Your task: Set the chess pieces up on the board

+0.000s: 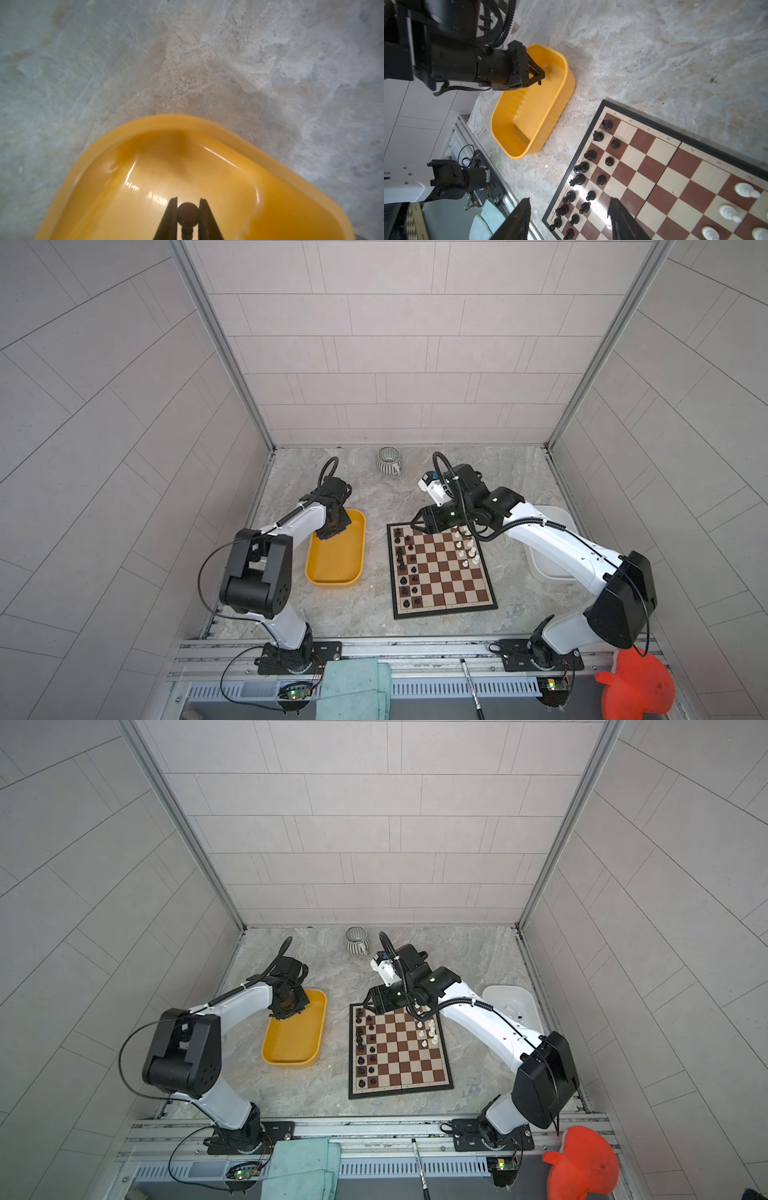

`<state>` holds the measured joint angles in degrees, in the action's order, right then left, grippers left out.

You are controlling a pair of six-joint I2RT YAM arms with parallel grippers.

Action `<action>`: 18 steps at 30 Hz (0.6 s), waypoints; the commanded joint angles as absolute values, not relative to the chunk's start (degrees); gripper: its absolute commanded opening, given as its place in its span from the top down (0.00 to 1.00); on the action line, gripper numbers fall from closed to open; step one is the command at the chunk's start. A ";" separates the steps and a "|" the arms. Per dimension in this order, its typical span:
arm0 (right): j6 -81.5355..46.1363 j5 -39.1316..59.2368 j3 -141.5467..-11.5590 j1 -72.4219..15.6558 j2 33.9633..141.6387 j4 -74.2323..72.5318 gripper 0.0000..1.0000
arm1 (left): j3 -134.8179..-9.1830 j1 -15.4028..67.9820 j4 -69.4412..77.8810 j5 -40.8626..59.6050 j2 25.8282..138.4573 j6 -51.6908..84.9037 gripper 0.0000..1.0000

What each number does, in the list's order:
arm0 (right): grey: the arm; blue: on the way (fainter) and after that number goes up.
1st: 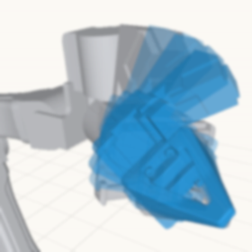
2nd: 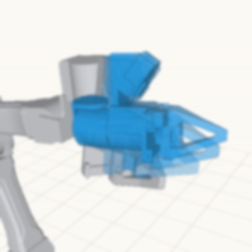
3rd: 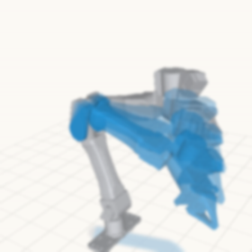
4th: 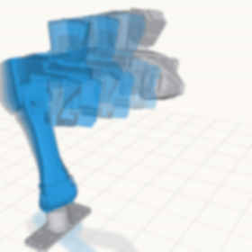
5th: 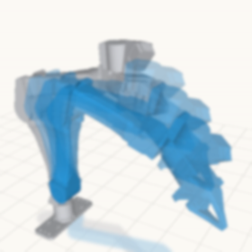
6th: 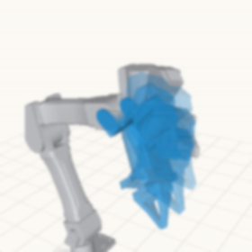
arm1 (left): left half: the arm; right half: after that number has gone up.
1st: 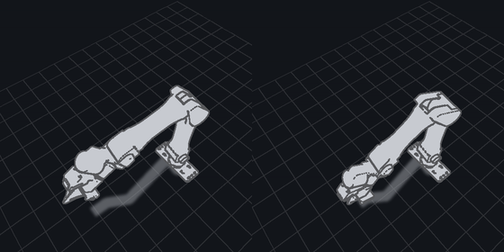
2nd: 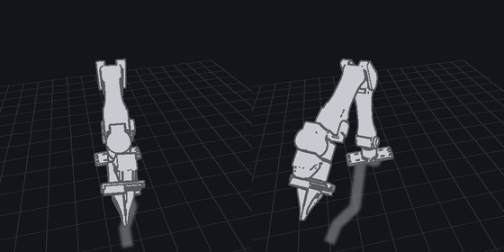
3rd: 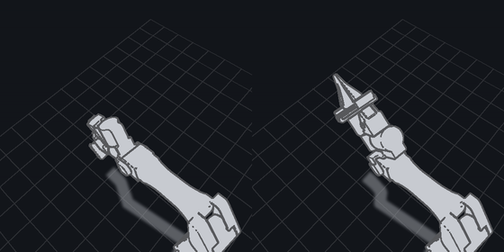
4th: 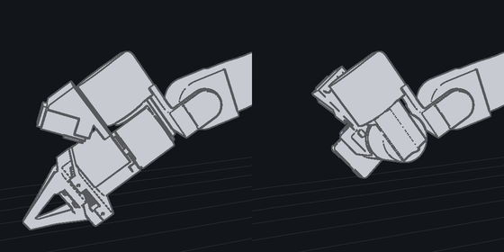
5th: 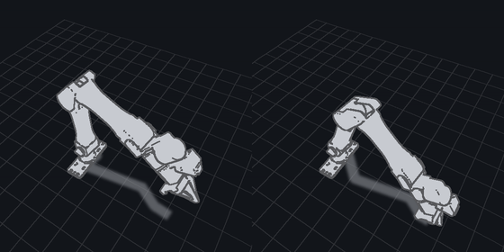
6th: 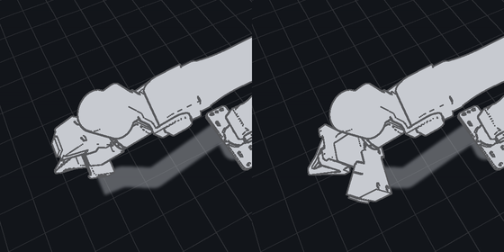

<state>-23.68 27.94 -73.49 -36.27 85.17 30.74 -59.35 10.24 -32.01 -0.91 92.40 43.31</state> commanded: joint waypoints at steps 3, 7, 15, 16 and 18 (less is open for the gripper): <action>-29.08 27.91 -68.31 -38.60 84.99 10.22 0.40 | -62.77 9.32 -42.57 11.96 84.38 52.13 0.85; -33.25 26.09 -66.97 -40.87 88.96 -0.68 0.44 | -60.18 9.34 -38.93 24.43 79.17 61.79 0.85; -40.55 23.86 -71.03 -44.74 97.57 -7.70 0.54 | -54.74 9.92 -25.60 36.09 73.55 78.64 0.85; -41.24 23.66 -71.54 -44.90 98.35 -8.11 0.54 | -54.83 9.89 -25.19 36.27 73.20 79.12 0.85; -41.64 23.19 -72.70 -45.43 99.84 -8.17 0.57 | -55.24 9.90 -24.48 37.19 72.89 79.94 0.85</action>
<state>-38.28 24.84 -70.48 -44.86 98.74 -3.70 -55.05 9.63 -28.56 33.01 74.72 74.78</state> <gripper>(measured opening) 0.440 0.177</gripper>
